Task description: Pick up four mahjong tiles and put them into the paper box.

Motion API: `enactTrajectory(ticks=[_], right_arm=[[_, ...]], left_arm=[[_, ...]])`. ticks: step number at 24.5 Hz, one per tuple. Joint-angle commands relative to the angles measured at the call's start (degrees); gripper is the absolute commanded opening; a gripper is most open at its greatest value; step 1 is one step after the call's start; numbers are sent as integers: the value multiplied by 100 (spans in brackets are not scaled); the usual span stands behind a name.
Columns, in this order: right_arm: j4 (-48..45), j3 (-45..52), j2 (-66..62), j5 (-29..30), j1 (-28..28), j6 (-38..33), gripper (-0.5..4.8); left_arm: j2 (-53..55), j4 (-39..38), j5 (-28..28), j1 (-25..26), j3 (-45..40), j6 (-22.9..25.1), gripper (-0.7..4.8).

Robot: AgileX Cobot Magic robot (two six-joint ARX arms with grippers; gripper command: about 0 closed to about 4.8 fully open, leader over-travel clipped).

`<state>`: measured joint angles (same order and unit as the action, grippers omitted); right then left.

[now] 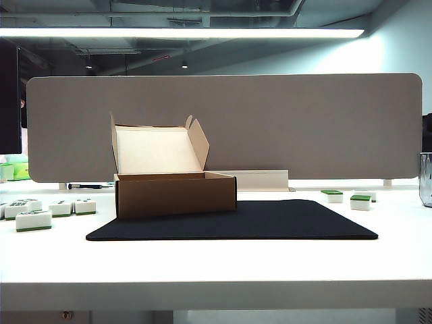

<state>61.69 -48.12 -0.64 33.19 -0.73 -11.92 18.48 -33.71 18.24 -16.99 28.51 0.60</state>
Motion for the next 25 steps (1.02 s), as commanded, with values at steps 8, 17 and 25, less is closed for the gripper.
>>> enactTrajectory(ticks=[8, 17, 25], right_arm=[[-44, -17, 68, 0, 0, 15, -1], [-44, -17, 68, 0, 0, 15, -1], [-44, -17, 68, 0, 0, 15, -1]], left_arm=[[-282, 2485, -15, 74, -1971, -63, -6], [-960, 2481, -501, 1073, -2487, -131, -6], [-1585, 2461, -1128, 1578, -2822, -125, -6]])
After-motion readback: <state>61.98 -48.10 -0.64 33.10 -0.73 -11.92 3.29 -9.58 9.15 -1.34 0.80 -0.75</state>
